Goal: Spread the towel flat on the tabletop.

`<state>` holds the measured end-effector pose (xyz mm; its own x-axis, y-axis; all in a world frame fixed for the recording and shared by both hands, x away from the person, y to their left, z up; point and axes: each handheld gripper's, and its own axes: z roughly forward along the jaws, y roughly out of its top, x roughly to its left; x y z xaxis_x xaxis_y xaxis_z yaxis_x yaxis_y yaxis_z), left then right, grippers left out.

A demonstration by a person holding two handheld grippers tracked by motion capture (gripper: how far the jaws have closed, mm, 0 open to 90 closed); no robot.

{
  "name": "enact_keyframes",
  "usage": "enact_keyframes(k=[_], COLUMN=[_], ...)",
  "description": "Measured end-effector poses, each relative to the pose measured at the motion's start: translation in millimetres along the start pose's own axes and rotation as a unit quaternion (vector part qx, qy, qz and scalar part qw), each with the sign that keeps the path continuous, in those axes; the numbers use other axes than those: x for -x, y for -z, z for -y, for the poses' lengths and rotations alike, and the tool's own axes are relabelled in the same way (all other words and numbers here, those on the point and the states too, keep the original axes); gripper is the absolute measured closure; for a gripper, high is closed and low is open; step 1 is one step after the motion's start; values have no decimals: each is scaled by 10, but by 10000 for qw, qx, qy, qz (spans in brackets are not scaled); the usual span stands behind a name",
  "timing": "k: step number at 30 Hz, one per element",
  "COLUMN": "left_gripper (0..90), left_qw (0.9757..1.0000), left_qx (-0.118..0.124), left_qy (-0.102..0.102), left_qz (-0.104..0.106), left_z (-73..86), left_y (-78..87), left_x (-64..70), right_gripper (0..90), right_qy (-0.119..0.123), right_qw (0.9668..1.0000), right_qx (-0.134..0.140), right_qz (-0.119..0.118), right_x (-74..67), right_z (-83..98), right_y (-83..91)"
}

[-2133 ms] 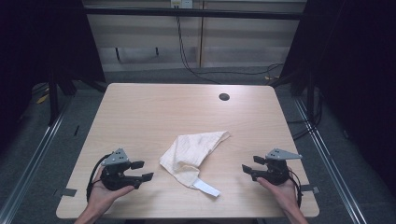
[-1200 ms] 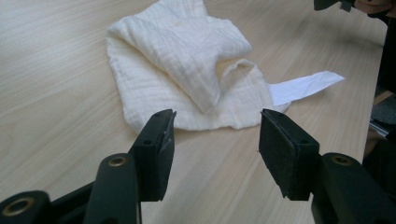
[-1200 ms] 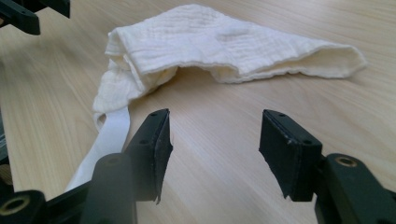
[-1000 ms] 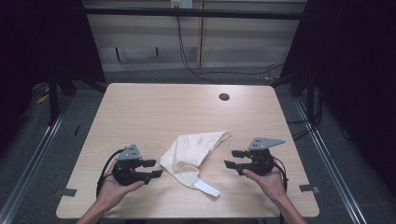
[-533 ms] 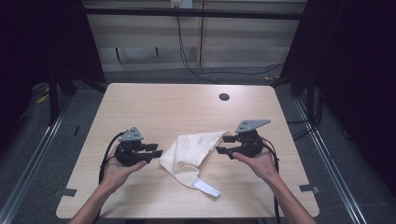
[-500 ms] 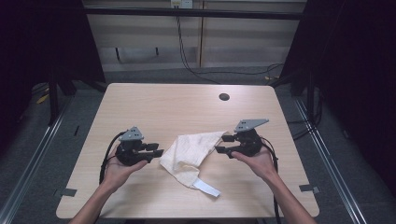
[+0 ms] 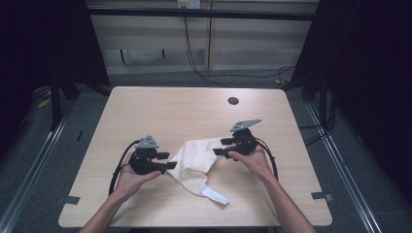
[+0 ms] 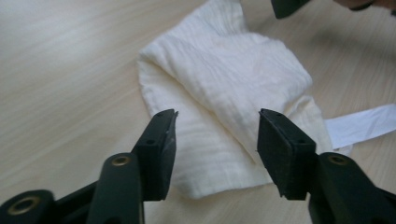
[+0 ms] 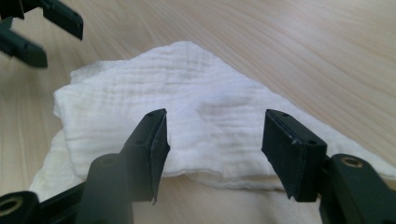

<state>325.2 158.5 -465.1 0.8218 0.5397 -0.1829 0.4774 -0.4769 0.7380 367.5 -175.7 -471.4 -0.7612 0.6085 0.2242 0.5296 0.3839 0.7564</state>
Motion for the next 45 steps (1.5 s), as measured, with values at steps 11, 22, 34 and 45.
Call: enact_keyframes(k=[11, 22, 34, 45], left_gripper=[395, 560, 822, 837], left_qw=[9995, 9979, 9974, 9969], left_qx=[-238, -563, -575, -648], left_qy=[-193, -325, -438, -452], left_qz=[91, 2, -45, 41], left_z=[52, 144, 200, 340], left_y=[-141, -271, -209, -31], left_x=[91, 73, 29, 20], right_gripper=[416, 650, 799, 798], right_qy=[95, 417, 438, 398], right_qw=[9992, 9966, 9963, 9950], right_qx=[-371, -578, -720, -914], right_qz=[105, 403, 141, -36], right_x=[43, -33, -139, -404], right_z=[78, 145, 189, 272], right_y=[-248, -326, -280, -219])
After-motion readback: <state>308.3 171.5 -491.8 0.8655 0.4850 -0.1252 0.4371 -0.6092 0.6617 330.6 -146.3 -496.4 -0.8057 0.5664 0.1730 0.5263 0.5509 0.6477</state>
